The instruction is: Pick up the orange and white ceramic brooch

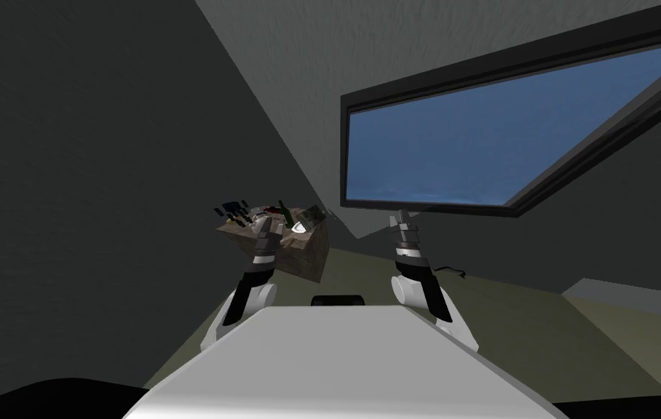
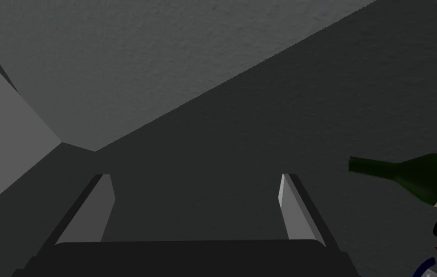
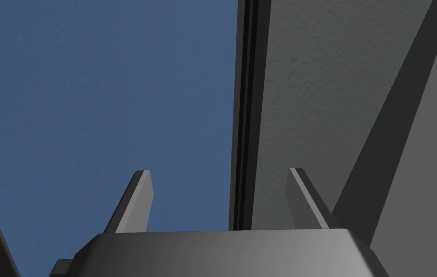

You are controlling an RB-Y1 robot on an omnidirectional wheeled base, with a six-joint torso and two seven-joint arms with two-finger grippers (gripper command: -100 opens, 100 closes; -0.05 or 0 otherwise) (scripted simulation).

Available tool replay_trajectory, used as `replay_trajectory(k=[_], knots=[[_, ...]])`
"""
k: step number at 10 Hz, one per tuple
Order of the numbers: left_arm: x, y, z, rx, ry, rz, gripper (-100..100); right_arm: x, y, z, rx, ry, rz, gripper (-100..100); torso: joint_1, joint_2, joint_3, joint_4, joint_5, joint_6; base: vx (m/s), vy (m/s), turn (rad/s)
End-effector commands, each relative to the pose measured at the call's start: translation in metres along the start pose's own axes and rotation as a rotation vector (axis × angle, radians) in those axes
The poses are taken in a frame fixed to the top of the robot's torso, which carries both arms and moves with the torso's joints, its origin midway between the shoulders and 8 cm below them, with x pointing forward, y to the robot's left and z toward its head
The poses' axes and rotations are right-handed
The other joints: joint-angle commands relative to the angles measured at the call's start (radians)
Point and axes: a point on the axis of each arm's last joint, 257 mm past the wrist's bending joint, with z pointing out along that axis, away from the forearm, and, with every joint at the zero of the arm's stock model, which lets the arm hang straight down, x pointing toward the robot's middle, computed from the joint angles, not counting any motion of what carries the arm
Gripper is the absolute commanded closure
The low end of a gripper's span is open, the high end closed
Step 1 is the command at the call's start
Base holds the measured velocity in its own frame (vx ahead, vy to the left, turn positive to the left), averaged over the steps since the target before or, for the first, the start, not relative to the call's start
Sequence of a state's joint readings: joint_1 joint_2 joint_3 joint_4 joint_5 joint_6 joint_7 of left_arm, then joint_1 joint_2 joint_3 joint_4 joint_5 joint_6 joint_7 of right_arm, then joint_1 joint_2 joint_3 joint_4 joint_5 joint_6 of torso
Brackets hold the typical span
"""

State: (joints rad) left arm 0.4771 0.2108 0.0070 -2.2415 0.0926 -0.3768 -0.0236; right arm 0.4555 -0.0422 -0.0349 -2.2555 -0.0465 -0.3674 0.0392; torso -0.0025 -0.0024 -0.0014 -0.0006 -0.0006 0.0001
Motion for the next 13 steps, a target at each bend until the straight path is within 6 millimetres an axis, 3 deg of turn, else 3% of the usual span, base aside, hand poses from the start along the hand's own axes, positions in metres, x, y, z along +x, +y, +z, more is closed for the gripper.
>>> replay_trajectory(k=[1, 13], knots=[[-0.003, 0.008, 0.0, -0.039, 0.024, -0.044, -100, 0.0, 0.0, 0.0, 0.0, 0.0, 0.0, 0, 0.0, 0.0, 0.0, 0.0, 0.0, 0.0, 0.043, -0.05, 0.032], [-0.017, 0.078, -0.019, -0.401, 0.105, -0.365, -100, 0.0, 0.0, 0.0, 0.0, 0.0, 0.0, 0, -0.001, -0.003, -0.002, -0.001, 0.0, 0.0, 0.062, -0.052, 0.034]])
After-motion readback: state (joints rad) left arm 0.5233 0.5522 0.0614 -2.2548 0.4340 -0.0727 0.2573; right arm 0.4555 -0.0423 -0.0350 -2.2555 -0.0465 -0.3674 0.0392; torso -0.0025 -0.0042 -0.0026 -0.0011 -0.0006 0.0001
